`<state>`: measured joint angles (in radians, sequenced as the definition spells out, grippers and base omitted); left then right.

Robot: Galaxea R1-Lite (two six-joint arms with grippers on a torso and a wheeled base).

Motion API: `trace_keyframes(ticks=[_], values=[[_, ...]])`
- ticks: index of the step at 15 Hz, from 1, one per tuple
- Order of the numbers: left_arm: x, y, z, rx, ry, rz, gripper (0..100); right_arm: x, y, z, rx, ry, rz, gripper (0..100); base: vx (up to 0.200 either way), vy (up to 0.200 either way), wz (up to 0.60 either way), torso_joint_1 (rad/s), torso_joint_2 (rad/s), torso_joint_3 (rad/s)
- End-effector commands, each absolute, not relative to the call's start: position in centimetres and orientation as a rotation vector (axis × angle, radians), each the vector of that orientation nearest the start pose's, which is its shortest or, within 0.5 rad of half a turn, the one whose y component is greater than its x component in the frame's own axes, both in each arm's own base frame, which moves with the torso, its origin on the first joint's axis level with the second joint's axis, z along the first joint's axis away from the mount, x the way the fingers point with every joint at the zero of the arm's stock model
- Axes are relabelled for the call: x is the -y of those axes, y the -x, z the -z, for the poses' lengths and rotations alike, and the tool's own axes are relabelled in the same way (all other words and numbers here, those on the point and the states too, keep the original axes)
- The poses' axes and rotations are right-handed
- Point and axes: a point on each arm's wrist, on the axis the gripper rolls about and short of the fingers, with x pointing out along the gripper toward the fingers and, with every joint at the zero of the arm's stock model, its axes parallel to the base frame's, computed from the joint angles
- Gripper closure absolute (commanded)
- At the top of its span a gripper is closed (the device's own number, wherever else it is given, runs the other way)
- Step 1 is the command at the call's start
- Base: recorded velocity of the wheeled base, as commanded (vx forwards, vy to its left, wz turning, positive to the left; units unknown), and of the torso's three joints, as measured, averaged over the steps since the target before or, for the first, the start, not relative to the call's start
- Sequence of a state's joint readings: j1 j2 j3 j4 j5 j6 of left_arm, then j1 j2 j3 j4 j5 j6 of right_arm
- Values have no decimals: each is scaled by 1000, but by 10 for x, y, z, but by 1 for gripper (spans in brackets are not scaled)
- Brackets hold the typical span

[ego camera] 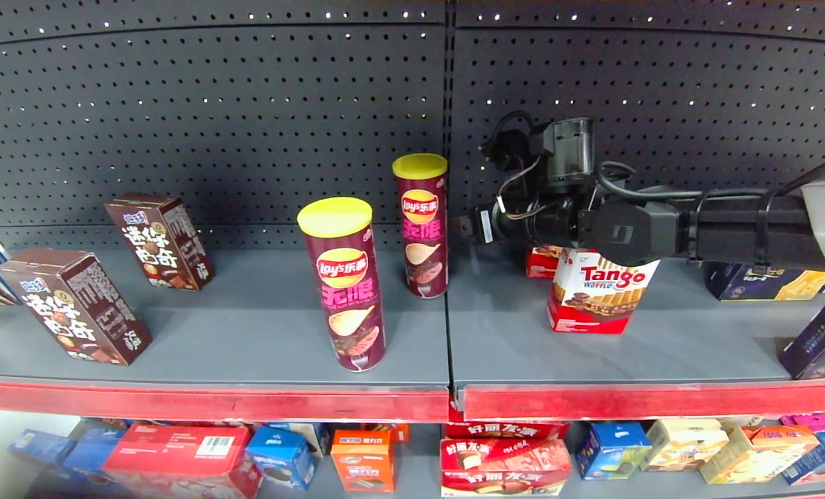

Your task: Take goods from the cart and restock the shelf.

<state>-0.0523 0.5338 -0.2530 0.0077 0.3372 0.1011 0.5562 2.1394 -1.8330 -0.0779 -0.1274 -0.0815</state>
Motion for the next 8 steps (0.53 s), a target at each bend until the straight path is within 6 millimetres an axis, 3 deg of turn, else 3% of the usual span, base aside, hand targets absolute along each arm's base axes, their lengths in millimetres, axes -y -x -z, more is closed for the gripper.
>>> trace_keyframes(ticks=[1,8], values=[[-6,-28,-148,-297,-156,-269,0,-238,-384,-248,-201,158,-440,0,0,0,0,0,0,0],[-6,-28,-151,-288,-154,-270,0,-238,-387,-237,-230,170,-425,0,0,0,0,0,0,0]])
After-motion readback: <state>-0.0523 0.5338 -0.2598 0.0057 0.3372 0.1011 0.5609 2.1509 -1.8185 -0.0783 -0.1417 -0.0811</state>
